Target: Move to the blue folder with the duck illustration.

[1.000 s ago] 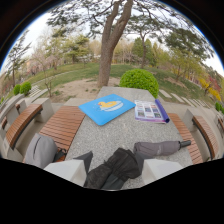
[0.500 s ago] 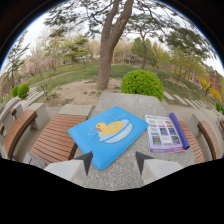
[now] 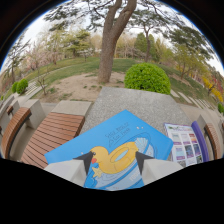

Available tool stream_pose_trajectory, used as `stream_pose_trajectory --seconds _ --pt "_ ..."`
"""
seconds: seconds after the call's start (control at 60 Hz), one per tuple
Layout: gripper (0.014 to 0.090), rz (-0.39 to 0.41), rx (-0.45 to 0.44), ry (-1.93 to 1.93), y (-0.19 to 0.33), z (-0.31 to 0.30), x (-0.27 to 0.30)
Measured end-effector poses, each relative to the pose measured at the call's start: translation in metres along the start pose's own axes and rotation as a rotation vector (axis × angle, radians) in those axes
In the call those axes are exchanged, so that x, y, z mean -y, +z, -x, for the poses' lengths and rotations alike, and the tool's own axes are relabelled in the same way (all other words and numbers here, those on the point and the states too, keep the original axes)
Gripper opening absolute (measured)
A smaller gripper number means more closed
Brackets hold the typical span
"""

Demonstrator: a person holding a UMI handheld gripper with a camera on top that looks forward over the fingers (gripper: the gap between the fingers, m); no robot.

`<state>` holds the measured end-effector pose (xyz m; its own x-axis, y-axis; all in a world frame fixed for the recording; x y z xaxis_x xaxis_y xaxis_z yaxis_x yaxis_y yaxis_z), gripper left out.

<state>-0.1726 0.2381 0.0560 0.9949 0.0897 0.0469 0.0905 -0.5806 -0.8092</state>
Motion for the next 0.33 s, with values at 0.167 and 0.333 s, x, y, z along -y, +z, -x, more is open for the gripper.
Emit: stream_pose_trajectory --seconds 0.167,0.333 --pt "0.0848 0.003 -0.001 -0.001 0.020 -0.002 -0.001" --pt "0.0847 0.007 -0.005 0.012 0.020 -0.003 -0.004"
